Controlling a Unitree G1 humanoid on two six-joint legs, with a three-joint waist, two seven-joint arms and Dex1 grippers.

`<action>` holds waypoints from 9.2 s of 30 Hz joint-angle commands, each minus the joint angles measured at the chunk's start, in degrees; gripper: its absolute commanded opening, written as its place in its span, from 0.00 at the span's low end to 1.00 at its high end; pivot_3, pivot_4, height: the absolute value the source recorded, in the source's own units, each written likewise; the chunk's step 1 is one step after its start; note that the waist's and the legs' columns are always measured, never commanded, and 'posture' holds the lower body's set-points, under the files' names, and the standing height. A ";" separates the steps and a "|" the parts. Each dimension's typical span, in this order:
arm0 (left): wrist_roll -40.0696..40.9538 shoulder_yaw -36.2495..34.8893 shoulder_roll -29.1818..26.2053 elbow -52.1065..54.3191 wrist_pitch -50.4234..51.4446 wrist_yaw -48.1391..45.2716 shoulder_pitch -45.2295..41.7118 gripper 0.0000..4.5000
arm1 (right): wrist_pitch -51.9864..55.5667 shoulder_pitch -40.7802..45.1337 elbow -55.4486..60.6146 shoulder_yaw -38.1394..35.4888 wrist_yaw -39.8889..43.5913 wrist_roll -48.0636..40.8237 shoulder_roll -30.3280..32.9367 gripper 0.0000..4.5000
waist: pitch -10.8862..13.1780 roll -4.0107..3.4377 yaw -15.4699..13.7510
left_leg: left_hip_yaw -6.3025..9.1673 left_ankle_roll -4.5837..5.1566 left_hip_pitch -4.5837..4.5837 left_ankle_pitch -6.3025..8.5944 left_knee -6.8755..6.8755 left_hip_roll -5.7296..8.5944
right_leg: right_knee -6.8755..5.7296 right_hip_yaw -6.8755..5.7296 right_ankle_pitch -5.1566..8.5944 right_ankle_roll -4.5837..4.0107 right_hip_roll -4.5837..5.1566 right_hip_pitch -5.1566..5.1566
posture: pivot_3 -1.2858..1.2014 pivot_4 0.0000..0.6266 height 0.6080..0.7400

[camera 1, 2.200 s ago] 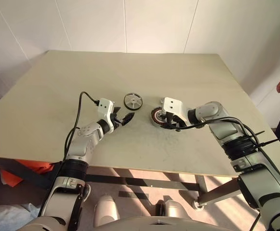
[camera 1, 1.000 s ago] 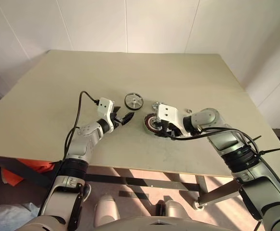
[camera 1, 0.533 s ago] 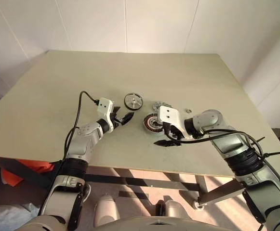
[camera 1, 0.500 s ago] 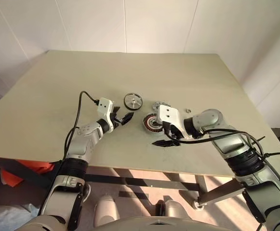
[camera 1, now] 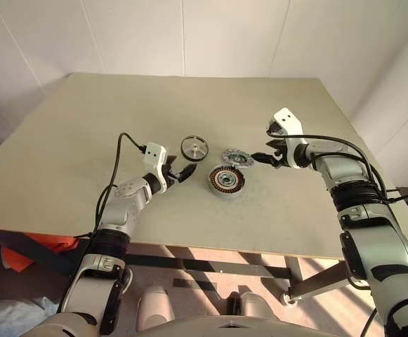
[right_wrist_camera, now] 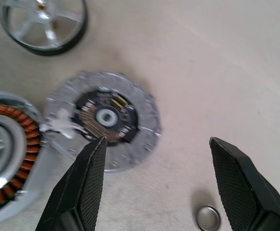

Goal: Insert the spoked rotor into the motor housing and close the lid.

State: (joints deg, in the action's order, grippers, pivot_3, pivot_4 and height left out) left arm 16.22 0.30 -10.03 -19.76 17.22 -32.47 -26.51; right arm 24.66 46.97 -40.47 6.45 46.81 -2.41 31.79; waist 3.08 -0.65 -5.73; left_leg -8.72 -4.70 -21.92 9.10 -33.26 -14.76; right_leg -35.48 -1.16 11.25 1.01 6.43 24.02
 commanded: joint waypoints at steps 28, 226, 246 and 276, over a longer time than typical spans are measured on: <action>-0.99 0.16 -0.31 2.16 -0.29 -0.94 0.21 0.98 | -7.24 2.72 -15.40 -6.66 -3.42 0.86 1.56 0.85 | 0.00 -0.01 0.11 | -0.01 0.06 0.02 0.03 -0.14 -0.01 | -0.14 0.02 0.00 0.00 0.01 0.01 | 0.52 0.00 1.00; 20.64 -29.75 7.45 -36.84 13.82 1.98 -26.35 0.19 | 17.98 -11.22 35.62 -7.36 -7.81 -11.24 1.31 0.00 | 0.04 0.03 -1.80 | 0.09 -0.24 0.58 -0.13 0.45 0.10 | 0.72 -0.16 -0.03 0.08 0.06 -0.90 | 0.52 0.00 1.00; 32.90 -33.91 9.34 -21.72 29.34 6.55 -16.67 0.19 | 13.32 -12.78 28.63 -10.04 -9.92 -9.25 5.94 0.00 | 0.06 0.04 -1.47 | 0.05 0.02 0.58 0.02 0.48 0.10 | 0.75 -0.16 -0.02 0.08 0.05 -0.85 | 0.52 0.00 1.00; 20.83 -22.35 8.87 -18.57 15.09 7.70 -17.44 0.19 | 14.17 -9.55 27.84 -8.09 -8.37 -10.63 0.38 0.00 | 0.06 0.04 -1.41 | 0.05 0.03 0.58 0.02 0.49 0.09 | 0.77 -0.16 -0.02 0.08 0.05 -0.85 | 0.52 0.00 1.00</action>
State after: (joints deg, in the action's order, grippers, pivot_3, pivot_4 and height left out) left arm 40.69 -25.44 -1.18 -39.98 35.49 -25.10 -41.72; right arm 39.51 35.12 -12.99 -1.49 38.07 -12.49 32.53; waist 3.14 -0.60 -7.15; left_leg -8.66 -4.68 -21.35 9.12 -32.77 -14.67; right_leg -34.71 -1.32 11.23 1.10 6.48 23.17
